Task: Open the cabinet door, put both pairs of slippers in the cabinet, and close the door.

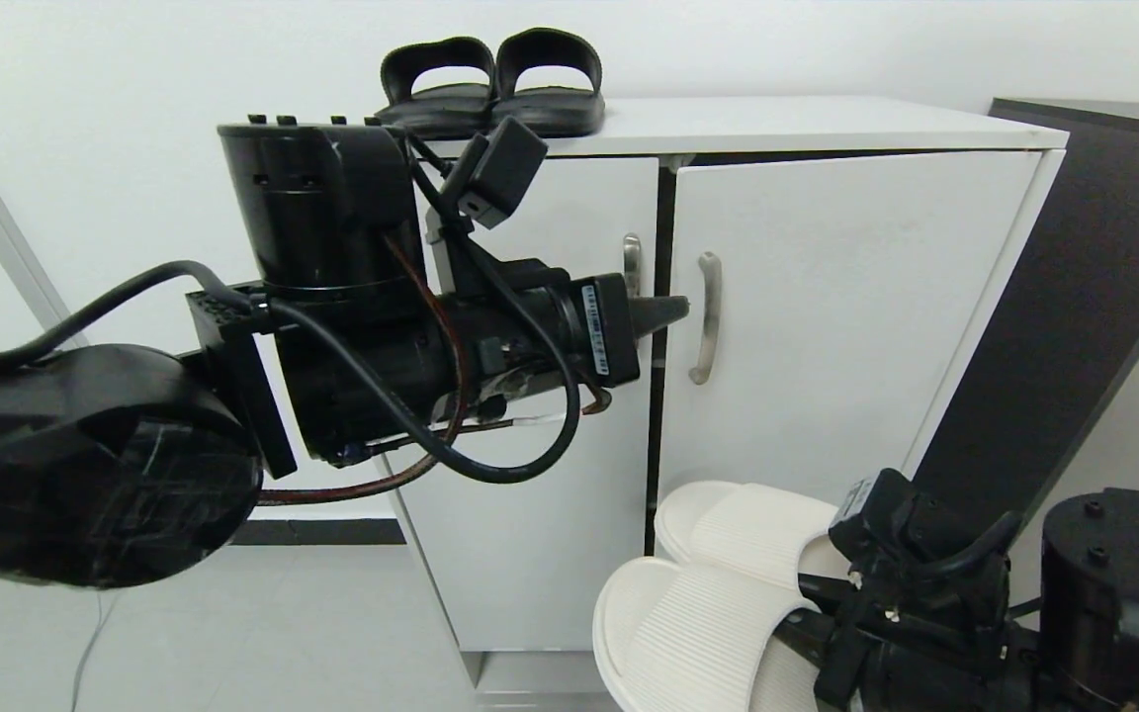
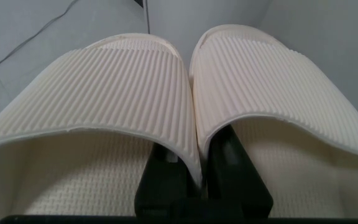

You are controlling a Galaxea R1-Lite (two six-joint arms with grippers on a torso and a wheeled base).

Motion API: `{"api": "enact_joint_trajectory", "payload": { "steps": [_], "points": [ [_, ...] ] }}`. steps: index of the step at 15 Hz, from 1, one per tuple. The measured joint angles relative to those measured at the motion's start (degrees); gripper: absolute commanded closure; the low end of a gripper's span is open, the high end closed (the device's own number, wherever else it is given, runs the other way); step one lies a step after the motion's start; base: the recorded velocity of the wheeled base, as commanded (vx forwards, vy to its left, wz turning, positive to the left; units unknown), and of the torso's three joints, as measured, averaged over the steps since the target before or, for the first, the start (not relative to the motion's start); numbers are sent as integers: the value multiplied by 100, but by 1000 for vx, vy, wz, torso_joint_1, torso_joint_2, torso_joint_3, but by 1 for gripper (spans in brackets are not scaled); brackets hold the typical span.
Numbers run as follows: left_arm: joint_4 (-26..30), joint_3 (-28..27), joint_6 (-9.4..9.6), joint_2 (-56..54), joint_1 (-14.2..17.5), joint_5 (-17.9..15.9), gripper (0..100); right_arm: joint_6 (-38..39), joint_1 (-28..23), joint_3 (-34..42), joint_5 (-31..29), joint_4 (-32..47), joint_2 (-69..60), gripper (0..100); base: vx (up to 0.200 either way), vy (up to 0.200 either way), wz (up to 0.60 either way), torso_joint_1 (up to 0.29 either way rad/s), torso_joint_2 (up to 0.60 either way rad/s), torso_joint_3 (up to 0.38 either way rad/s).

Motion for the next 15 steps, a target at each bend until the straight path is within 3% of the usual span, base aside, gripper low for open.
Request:
{"api": "enact_joint_trajectory", "payload": {
  "steps": [5, 10, 15],
  "points": [
    [-34, -243, -44, 190, 261, -9, 100, -13, 6, 22, 2, -5, -27, 100, 0, 0, 0, 0, 0, 0],
    [-40, -695, -207, 601, 573, -11, 100, -28, 6, 35, 0, -11, -27, 100, 0, 0, 0, 0, 0, 0],
    [6, -1315, -241, 1056, 623, -13, 100, -33, 6, 38, -7, -2, -27, 100, 0, 0, 0, 0, 0, 0]
  ]
}}
